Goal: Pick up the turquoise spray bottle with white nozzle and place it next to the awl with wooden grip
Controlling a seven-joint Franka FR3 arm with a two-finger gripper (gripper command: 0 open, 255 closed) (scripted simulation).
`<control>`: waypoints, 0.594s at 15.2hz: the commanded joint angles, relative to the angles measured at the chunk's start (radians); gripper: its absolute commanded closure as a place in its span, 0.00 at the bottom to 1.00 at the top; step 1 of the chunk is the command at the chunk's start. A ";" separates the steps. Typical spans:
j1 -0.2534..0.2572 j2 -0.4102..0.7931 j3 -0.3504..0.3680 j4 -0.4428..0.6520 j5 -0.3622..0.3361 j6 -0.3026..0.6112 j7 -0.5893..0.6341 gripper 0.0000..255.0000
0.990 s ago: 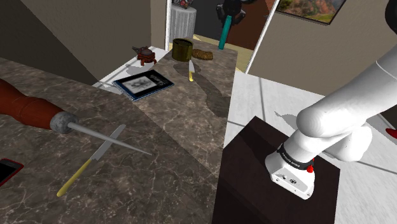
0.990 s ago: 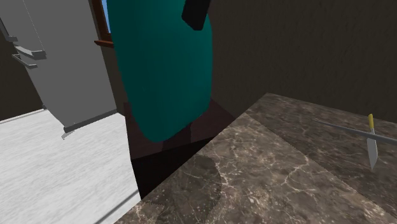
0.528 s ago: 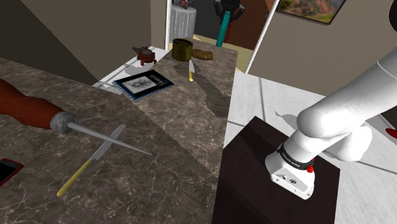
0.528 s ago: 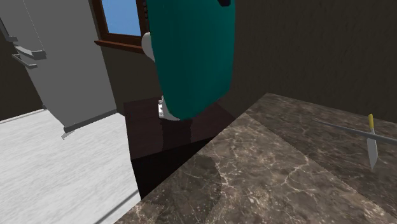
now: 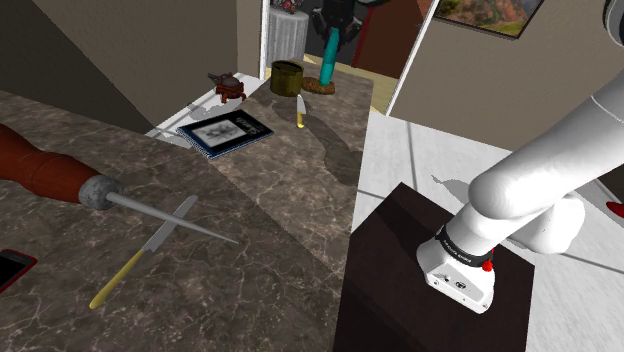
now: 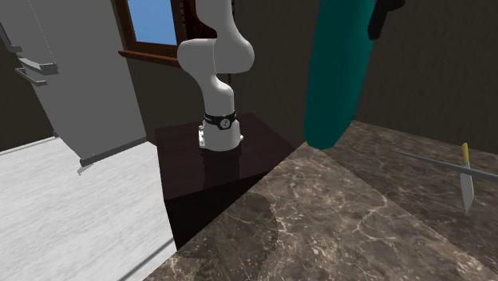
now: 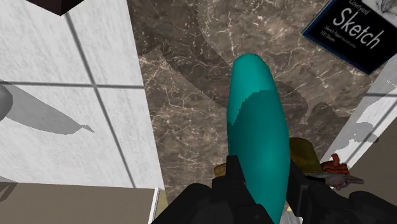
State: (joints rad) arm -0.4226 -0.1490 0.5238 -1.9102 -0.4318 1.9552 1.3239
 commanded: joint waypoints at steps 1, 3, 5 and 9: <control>0.021 0.012 0.035 0.010 -0.010 -0.024 0.055 1.00; 0.040 0.033 0.068 0.023 -0.024 -0.045 0.109 1.00; 0.060 0.059 0.103 0.042 -0.041 -0.069 0.164 1.00; 0.107 0.131 0.170 0.094 -0.088 -0.125 0.277 1.00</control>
State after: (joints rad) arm -0.3275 -0.0365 0.6773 -1.8308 -0.5071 1.8457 1.5705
